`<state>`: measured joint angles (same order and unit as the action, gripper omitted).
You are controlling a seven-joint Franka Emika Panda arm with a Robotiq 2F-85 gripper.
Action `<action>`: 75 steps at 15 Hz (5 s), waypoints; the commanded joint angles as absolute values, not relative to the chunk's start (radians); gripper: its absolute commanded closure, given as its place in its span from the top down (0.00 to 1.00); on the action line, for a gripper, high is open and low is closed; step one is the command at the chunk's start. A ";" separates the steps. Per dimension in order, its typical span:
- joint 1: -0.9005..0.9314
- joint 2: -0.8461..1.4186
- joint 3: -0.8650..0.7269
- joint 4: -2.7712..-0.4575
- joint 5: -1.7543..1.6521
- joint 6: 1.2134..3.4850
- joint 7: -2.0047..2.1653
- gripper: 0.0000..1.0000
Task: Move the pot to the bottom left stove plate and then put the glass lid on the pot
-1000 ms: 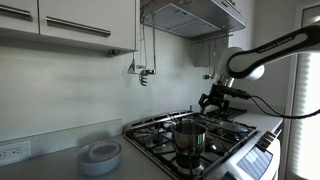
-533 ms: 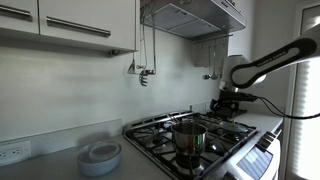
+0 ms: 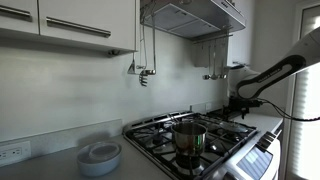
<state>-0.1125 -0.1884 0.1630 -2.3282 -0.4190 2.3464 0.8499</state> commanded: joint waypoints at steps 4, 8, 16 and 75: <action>-0.105 -0.105 0.105 -2.304 -0.478 2.444 0.973 1.00; -0.100 -0.069 0.084 -2.292 -0.488 2.503 1.034 1.00; -0.093 -0.048 0.050 -2.299 -0.504 2.557 1.078 0.50; 0.275 -0.267 0.220 -2.167 0.114 2.422 0.021 0.04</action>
